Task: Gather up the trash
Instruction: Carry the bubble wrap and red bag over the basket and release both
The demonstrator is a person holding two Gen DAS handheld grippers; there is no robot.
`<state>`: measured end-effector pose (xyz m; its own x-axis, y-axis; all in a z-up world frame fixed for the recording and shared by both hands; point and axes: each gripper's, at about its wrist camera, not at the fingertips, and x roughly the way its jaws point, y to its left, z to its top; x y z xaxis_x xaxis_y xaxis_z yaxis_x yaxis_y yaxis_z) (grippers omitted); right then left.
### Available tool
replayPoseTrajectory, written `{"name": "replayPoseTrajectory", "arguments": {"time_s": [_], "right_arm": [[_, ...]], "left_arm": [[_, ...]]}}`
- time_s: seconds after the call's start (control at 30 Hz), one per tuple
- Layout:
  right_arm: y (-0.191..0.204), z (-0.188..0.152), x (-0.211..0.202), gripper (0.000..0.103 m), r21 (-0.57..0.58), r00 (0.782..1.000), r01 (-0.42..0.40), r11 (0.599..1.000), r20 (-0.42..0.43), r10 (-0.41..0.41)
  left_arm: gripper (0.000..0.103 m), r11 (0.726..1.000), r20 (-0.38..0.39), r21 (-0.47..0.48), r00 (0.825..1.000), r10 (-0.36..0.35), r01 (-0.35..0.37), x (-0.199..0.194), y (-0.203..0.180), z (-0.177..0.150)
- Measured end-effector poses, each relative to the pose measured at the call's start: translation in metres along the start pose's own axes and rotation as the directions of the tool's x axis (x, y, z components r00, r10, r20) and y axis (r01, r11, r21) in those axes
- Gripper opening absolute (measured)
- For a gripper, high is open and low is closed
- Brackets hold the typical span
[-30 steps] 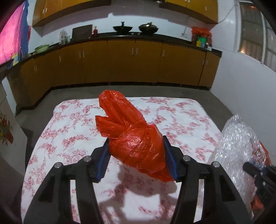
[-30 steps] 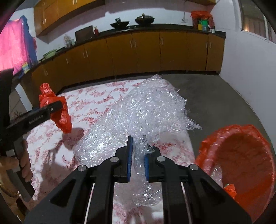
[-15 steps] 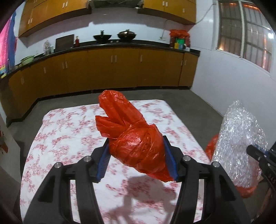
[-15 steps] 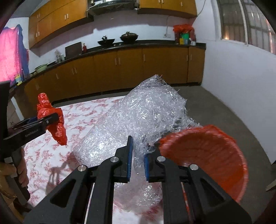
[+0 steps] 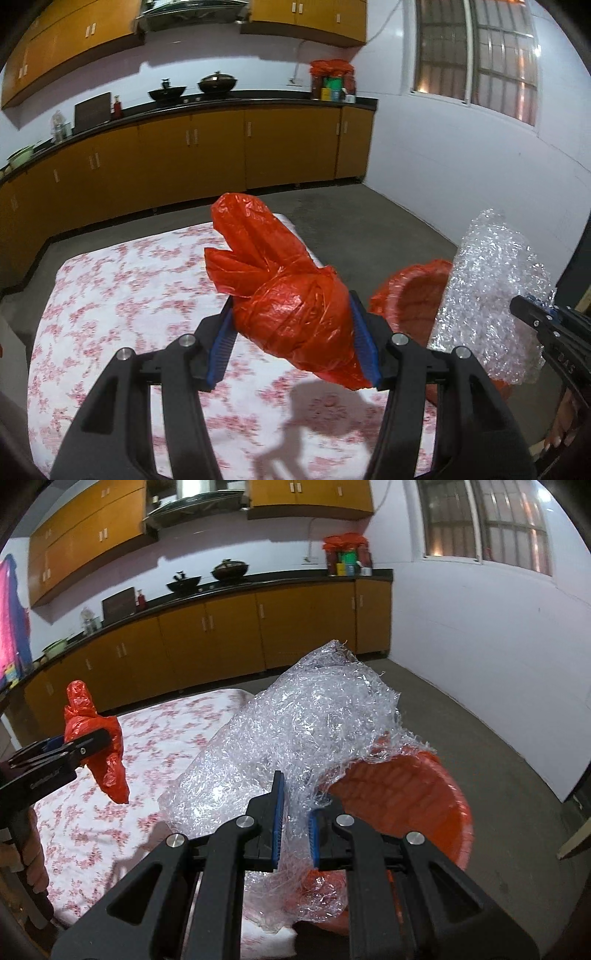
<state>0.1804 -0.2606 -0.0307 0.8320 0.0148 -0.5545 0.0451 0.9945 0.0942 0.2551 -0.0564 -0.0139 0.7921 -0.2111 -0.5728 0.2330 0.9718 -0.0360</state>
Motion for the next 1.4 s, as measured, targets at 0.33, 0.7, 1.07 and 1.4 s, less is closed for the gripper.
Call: {"name": "replayPoseTrajectory", "arguments": {"time_s": [0.33,0.7,1.07,1.4], "right_arm": [[-0.034,-0.013,-0.002,0.012,0.058,0.998,0.068,0.996,-0.019,-0.067],[-0.066,-0.022,0.003,0.012,0.1,0.99,0.133,0.986,-0.055,-0.128],[-0.089,-0.023,0.015,0.012,0.134,0.982,0.181,0.974,-0.082,-0.171],[-0.097,-0.02,0.025,0.013,0.135,0.979,0.193,0.972,-0.097,-0.181]], "left_arm": [[0.056,0.995,-0.03,0.054,0.996,-0.081,0.082,0.015,-0.047,-0.005],[0.056,0.981,-0.073,0.066,0.981,-0.177,0.182,0.037,-0.081,-0.012],[0.056,0.961,-0.133,0.067,0.957,-0.258,0.268,0.072,-0.118,-0.019],[0.057,0.952,-0.194,0.063,0.939,-0.283,0.3,0.107,-0.136,-0.028]]}}
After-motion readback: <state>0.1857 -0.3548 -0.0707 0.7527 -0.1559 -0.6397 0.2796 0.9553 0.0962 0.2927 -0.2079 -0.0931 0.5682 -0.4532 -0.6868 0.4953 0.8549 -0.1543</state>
